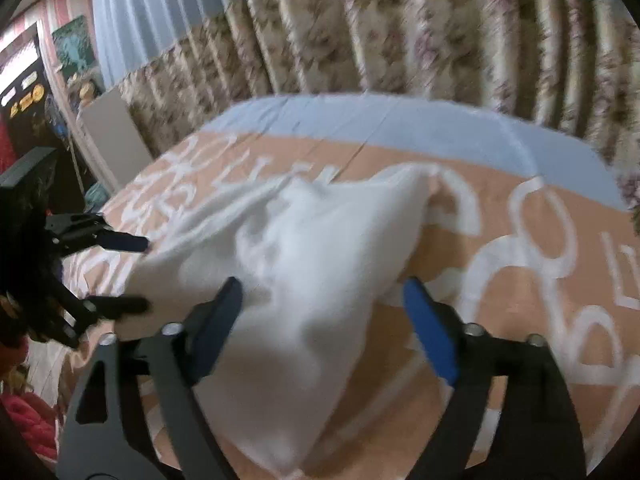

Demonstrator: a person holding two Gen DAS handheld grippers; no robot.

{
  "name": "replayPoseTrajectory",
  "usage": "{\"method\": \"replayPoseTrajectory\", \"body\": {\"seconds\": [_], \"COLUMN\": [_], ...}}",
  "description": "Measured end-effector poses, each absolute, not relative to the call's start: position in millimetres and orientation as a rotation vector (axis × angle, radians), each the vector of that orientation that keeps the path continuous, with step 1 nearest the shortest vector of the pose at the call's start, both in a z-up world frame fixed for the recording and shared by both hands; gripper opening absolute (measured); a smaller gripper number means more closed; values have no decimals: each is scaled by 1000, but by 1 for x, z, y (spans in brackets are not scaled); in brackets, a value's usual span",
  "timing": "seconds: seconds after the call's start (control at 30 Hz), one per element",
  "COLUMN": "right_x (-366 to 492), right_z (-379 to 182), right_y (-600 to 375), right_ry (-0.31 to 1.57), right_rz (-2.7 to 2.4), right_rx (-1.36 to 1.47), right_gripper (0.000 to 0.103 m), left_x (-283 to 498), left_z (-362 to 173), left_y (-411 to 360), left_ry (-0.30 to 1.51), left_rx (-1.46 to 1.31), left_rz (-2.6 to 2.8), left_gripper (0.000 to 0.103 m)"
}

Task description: Fold small clothes

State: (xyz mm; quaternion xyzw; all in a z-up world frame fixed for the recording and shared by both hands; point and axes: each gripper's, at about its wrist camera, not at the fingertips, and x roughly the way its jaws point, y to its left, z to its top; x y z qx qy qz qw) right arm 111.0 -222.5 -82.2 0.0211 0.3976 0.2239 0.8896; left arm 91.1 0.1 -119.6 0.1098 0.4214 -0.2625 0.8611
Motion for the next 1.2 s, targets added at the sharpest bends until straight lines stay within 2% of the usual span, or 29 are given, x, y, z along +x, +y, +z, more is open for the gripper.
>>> {"method": "replayPoseTrajectory", "body": {"seconds": [0.13, 0.3, 0.43, 0.57, 0.63, 0.77, 0.87, 0.9, 0.93, 1.07, 1.2], "right_x": [105, 98, 89, 83, 84, 83, 74, 72, 67, 52, 39], "right_z": [-82, -112, -125, -138, -144, -144, -119, -108, -94, -62, -58], "right_y": [-230, -209, -192, -180, -181, -193, -203, -204, -209, -210, -202], "right_ry": [853, 918, 917, 900, 901, 906, 883, 866, 842, 797, 809], "right_rz": [373, 326, 286, 249, 245, 255, 264, 267, 267, 225, 126], "right_rx": [28, -65, -187, -345, -356, -287, -191, -158, -107, -8, 46], "right_gripper": [86, 86, 85, 87, 88, 89, 89, 92, 100, 100, 100], "left_x": [108, 131, 134, 140, 141, 137, 117, 109, 100, 77, 55], "left_z": [-105, -137, -159, -175, -178, -170, -145, -136, -126, -108, -102], "left_y": [-7, -38, -19, 3, 9, 16, 16, 16, 16, 19, 14], "left_ry": [867, 884, 894, 894, 894, 916, 878, 859, 839, 820, 803], "left_rx": [197, 354, 408, 350, 289, 202, 220, 230, 231, 166, 142], "left_rz": [-515, -402, -369, -402, -416, -384, -326, -300, -268, -223, -157], "left_gripper": [86, 86, 88, 97, 99, 99, 98, 100, 101, 101, 101]}}
